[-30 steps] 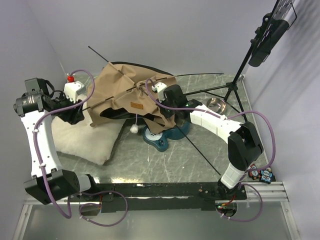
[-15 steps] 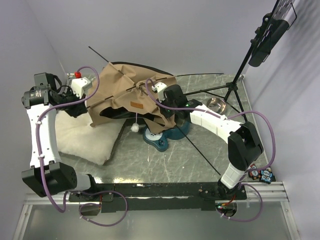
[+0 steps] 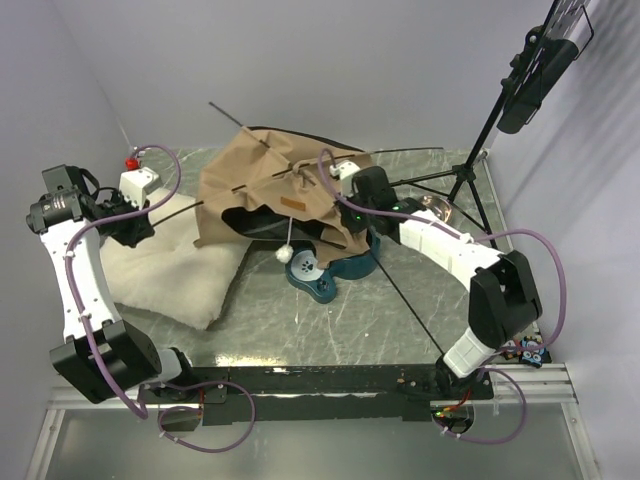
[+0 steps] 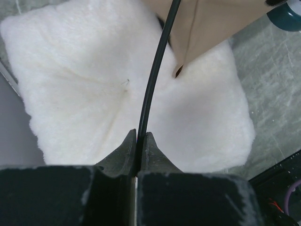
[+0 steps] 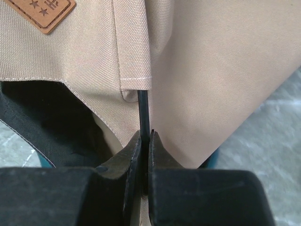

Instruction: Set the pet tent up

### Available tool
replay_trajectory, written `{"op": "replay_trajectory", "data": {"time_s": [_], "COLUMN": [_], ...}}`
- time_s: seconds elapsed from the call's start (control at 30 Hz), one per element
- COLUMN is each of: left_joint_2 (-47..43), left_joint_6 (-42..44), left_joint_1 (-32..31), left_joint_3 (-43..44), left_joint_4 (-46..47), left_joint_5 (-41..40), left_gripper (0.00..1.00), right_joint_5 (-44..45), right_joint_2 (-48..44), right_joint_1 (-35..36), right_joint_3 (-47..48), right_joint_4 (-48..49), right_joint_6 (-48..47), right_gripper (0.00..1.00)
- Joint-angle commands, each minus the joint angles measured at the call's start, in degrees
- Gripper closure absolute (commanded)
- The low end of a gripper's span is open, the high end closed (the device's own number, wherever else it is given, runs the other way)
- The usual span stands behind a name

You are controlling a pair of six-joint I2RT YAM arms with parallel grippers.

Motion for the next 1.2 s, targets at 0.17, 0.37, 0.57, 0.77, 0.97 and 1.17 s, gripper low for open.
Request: {"op": "replay_trajectory", "data": {"time_s": [0.17,0.37,0.57,0.77,0.97,1.17], "left_joint_2": [-3.76,-9.21,-12.55,-15.1,-16.69,-16.69], "left_joint_6": [0.17,-2.05,-4.33,-8.19,-12.5,-13.91], "left_joint_1": [-0.04,-3.56,-4.35,-6.19,-9.01,-13.4], "left_joint_3": [-0.14,-5.85,-8.67,-11.49,-13.59,-14.39], "left_joint_4": [4.66,9.69,10.48,13.38,16.72,18.48], "left_joint_5": [11.42,13.97,18.62,20.47,22.06,22.06], "left_gripper": [0.99,0.99,0.99,0.99,0.99,0.99], "right_joint_5": [-6.39,-22.63,-37.07,-37.61,-37.26,-36.13], "right_joint_2": [-9.34,-14.26,-10.23,-2.68,5.5,9.46], "right_joint_1": [-4.81,-4.37,2.82,12.57,17.07,20.24], "right_joint_3": [-1.84,5.45,17.49,19.43,23.65,23.48], "right_joint_4": [-3.04,-5.51,-5.09,7.48,16.01,20.49], "right_joint_6": [-4.02,-17.03,-26.79,-35.84,-38.66,-44.9], "right_gripper": [0.13,0.0,0.0,0.04,0.16,0.26]}}
